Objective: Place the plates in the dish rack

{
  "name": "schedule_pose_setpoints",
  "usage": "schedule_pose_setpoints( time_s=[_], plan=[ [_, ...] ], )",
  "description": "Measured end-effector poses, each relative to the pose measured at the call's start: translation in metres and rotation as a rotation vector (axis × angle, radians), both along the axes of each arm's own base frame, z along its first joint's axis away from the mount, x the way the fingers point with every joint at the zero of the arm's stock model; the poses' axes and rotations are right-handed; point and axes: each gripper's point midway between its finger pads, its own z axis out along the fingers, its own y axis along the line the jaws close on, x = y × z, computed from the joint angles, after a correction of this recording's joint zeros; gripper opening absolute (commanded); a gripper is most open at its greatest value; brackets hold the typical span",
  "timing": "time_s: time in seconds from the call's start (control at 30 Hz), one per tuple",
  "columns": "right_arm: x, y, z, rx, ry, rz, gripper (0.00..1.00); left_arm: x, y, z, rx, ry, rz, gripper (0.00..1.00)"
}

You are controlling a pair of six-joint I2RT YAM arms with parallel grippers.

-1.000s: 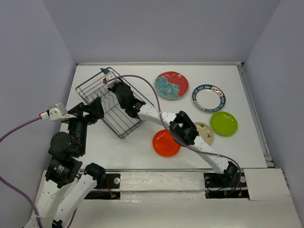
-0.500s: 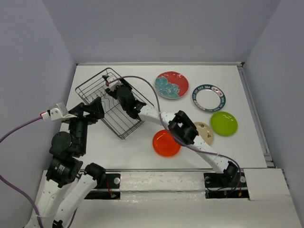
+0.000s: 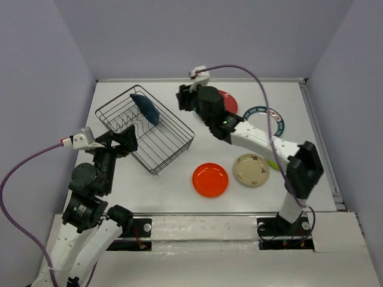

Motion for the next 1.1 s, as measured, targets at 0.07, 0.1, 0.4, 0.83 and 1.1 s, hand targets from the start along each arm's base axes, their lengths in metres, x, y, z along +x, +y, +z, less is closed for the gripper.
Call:
schedule_pose_setpoints(
  time_s=[0.07, 0.1, 0.4, 0.83, 1.1],
  plan=[
    [0.000, -0.048, 0.009, 0.106, 0.051, -0.042, 0.24, 0.001, -0.003, -0.002, 0.006, 0.004, -0.016, 0.99],
    [0.004, -0.080, 0.005, 0.154, 0.081, -0.085, 0.24, 0.002, -0.005, -0.003, 0.010, 0.009, -0.025, 0.99],
    [0.025, -0.250, -0.199, 0.404, 0.603, -0.478, 0.66, 0.007, -0.018, -0.011, 0.037, 0.032, -0.080, 0.99],
    [0.064, -0.231, -0.258, 0.735, 0.742, -0.558, 0.51, 0.009, -0.023, -0.010, 0.042, 0.029, -0.102, 0.99],
    [0.093, -0.224, -0.267, 0.941, 0.746, -0.584, 0.11, 0.010, -0.021, -0.009, 0.046, 0.026, -0.090, 0.99]
  ],
)
